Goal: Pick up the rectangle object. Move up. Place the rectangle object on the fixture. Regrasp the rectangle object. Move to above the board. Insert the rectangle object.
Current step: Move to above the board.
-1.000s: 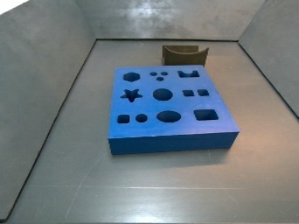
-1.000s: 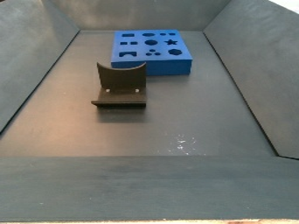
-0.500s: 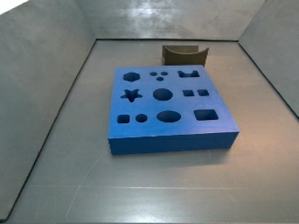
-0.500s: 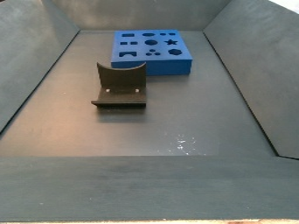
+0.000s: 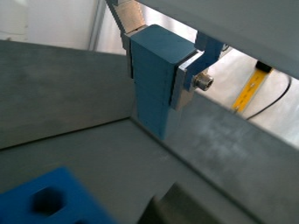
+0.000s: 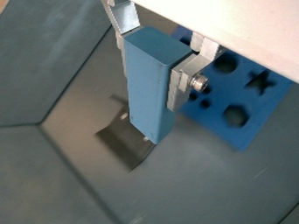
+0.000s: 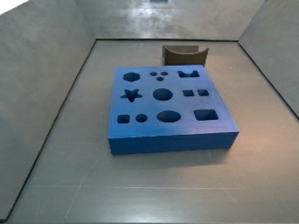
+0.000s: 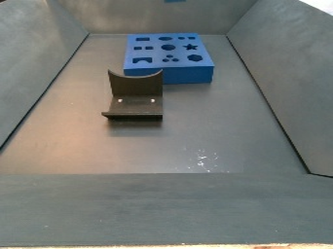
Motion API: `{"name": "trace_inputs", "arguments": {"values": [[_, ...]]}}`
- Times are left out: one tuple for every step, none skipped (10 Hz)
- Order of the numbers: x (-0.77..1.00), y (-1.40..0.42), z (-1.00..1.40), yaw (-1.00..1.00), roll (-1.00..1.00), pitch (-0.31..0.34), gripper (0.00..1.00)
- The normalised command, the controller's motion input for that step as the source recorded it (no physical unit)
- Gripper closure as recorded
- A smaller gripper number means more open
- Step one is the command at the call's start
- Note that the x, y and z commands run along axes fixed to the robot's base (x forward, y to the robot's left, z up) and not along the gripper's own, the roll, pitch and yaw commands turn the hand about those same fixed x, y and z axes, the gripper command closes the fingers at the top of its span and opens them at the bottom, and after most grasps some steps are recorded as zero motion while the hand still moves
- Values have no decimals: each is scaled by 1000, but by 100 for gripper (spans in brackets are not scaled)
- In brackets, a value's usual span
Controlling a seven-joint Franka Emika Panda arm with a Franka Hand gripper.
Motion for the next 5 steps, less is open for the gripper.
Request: {"name": "trace_inputs", "arguments": {"values": [[-183, -1000, -445, -50, -1000, -25, 100], [-175, -1000, -448, -49, -1000, -21, 100], [-169, -1000, -456, -46, -1000, -17, 100], [-166, -1000, -454, -44, -1000, -14, 100], [-92, -601, -279, -37, -1000, -11, 100]]}}
